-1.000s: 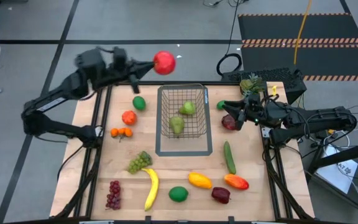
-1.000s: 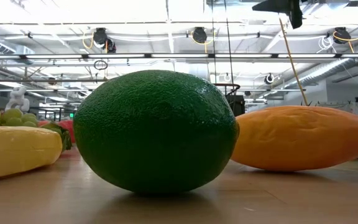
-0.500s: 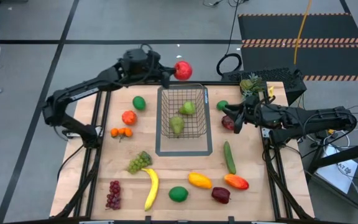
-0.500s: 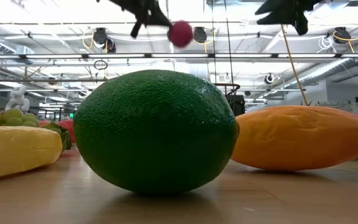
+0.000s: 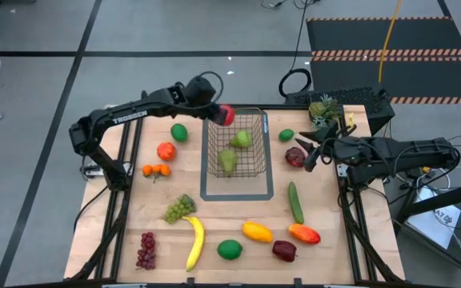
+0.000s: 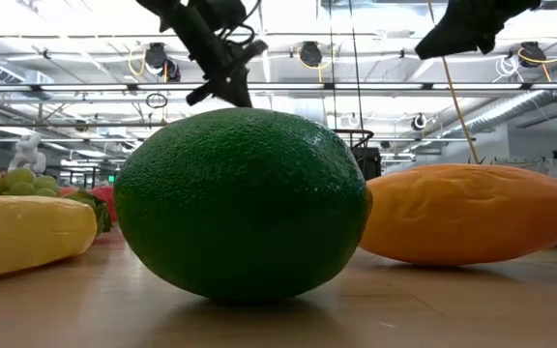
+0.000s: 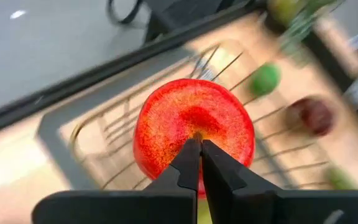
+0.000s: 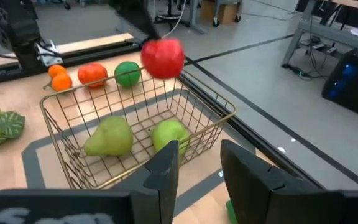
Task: Build produce basket
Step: Put the red apple into the gold wire basket
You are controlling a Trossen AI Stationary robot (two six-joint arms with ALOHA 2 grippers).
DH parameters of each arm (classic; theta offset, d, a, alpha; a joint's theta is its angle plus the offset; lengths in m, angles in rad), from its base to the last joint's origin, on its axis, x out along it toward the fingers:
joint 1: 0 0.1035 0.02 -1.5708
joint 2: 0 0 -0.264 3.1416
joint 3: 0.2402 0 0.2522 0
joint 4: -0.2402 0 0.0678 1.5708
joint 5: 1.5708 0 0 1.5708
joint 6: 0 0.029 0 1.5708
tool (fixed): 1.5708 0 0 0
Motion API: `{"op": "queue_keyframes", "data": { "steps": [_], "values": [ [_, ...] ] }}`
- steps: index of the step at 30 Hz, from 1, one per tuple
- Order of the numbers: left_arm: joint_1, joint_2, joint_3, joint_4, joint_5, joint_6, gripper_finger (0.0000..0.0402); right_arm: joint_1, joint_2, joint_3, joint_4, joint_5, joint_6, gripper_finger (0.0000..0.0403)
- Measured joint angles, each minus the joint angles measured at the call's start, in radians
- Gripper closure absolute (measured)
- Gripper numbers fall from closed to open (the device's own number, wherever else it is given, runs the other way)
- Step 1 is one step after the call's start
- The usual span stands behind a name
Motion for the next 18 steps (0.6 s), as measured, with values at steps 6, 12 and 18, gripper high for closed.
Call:
{"op": "queue_keyframes", "data": {
  "steps": [6,12,18],
  "values": [
    [-0.007,0.081,0.0,0.0,-0.013,0.006,0.0398,0.0,-0.06,0.0,-0.009,0.0,-0.059,0.0287],
    [-0.007,0.183,0.0,0.002,-0.01,0.006,0.0375,0.0,-0.109,0.0,-0.009,0.0,-0.099,0.0287],
    [0.003,0.198,0.0,-0.006,-0.029,-0.008,0.0365,0.0,-0.133,0.0,-0.008,0.0,-0.093,0.0287]
  ]
}}
